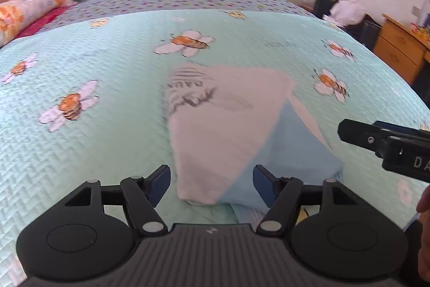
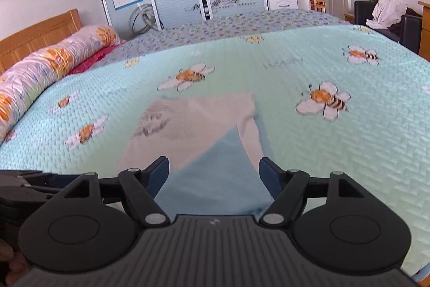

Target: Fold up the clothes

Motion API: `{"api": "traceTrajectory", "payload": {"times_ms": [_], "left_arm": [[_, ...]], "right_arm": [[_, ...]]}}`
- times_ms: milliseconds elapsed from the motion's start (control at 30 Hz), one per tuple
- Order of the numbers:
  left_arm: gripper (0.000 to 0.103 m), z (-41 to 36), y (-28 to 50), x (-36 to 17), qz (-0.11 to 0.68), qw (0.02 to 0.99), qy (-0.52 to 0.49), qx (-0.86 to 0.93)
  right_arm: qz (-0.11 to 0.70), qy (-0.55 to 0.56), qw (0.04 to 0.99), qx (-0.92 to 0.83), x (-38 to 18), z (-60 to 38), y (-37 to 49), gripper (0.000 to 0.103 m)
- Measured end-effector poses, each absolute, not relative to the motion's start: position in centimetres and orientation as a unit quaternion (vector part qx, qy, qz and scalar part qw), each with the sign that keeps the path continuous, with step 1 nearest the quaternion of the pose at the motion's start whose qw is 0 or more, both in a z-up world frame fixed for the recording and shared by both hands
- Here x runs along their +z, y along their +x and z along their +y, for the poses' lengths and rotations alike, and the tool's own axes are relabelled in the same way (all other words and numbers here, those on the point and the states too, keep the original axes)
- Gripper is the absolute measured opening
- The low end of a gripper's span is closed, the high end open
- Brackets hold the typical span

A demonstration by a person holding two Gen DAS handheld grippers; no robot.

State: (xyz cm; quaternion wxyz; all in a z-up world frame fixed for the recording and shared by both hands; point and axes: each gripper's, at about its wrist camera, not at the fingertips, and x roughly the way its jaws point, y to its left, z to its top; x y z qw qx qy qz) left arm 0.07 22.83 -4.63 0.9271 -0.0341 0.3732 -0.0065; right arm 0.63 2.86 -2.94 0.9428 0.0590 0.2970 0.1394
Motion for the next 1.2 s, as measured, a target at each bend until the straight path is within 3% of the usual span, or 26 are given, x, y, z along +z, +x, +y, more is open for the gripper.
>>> {"api": "traceTrajectory", "payload": {"times_ms": [333,1200], "left_arm": [[0.076,21.7,-0.2,0.8,0.325,0.945,-0.012,0.045],[0.077,20.7,-1.0,0.9,0.334,0.941,0.004,0.055]], "right_arm": [[0.292,0.017,0.949,0.116,1.3,5.5,1.5,0.075],[0.298,0.005,0.949,0.101,1.7,5.0,0.8,0.076]]}}
